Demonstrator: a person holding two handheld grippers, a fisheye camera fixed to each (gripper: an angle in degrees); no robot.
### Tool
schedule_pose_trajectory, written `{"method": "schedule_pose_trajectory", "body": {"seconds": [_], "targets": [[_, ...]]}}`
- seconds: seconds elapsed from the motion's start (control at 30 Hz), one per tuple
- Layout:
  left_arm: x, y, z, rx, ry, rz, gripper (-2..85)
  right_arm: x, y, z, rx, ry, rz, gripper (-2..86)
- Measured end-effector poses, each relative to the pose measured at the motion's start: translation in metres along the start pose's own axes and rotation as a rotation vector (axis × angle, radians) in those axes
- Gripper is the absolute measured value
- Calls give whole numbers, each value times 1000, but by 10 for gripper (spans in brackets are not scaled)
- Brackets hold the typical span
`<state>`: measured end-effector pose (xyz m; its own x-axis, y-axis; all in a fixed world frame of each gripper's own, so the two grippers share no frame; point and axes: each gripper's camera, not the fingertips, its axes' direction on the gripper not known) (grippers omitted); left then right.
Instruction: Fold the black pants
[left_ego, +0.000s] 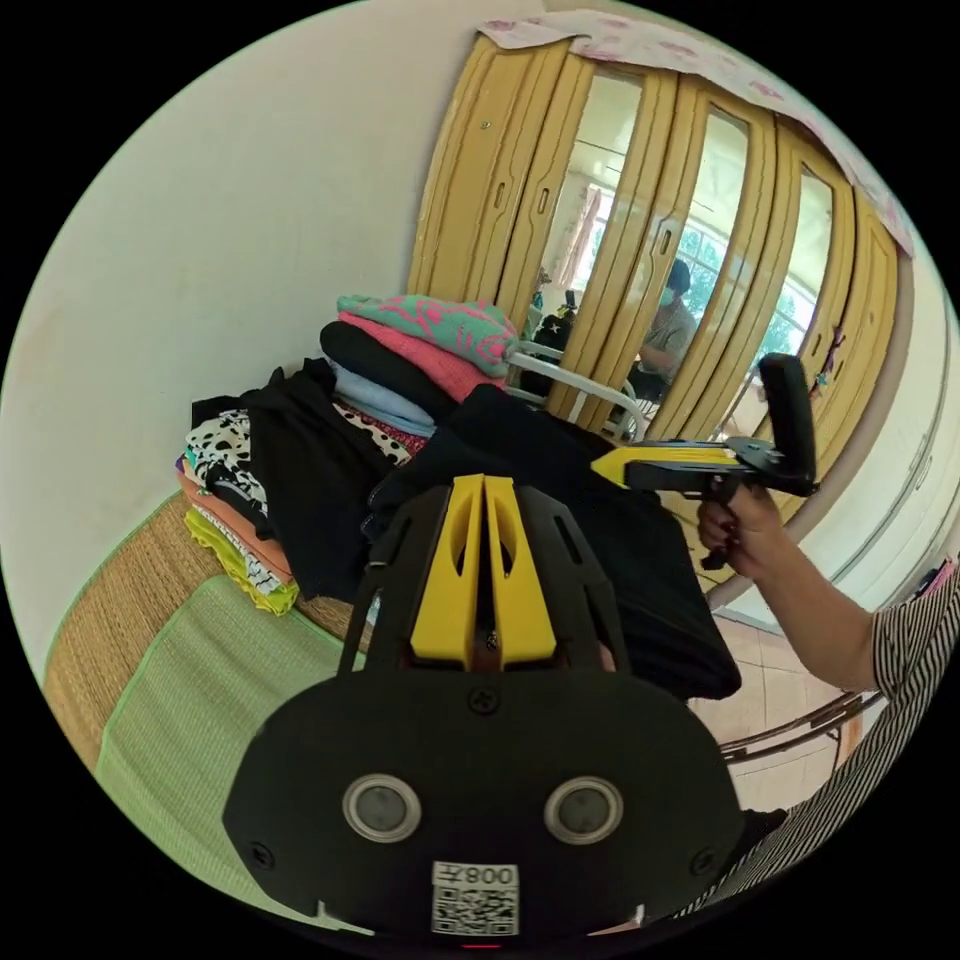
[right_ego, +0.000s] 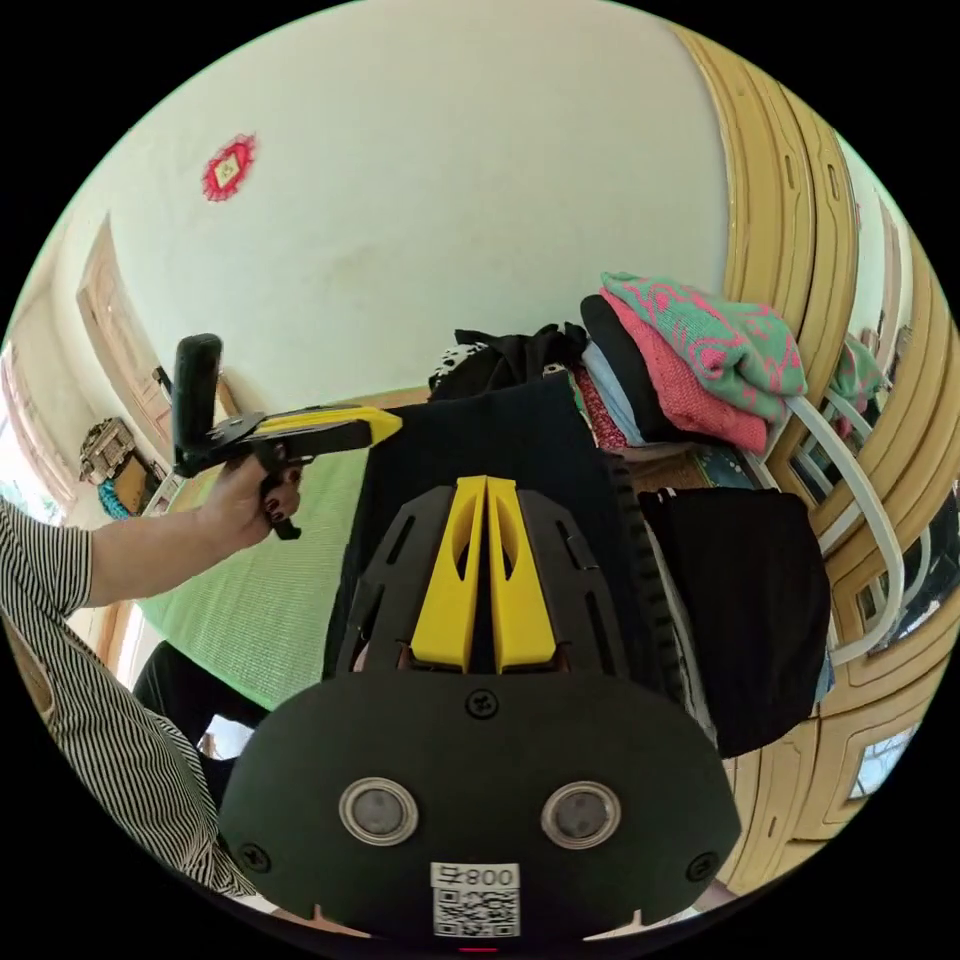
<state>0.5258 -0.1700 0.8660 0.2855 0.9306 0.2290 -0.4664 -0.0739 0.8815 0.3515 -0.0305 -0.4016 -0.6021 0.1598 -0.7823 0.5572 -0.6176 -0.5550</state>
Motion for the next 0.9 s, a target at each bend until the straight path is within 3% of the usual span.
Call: {"method": "schedule_pose_trajectory", "body": {"seconds": [0.07, 0.2, 0.37, 0.47, 0.73, 0.83, 0.9], "targets": [[1, 14, 29, -115, -46, 33, 2, -5, 25, -7, -5, -28, 8, 1], [1, 25, 38, -126, -96, 69, 1, -1, 78, 2, -75, 27, 73, 1], [2, 39, 54, -179, -217, 125, 1, 35, 104, 19, -10, -115, 188, 1], [-6, 45, 57, -194, -230, 89, 1, 48, 107, 21, -6, -98, 174, 1], [-22, 66, 18, -92, -32, -41, 1, 94, 152, -7, 83, -227, 250, 4], [-22, 85, -12, -5, 62, -43, 2, 114, 180, -48, 236, -228, 285, 9], [-20, 100, -26, 5, 86, -37, 2, 147, 211, -80, 336, -121, 389, 23]]}}
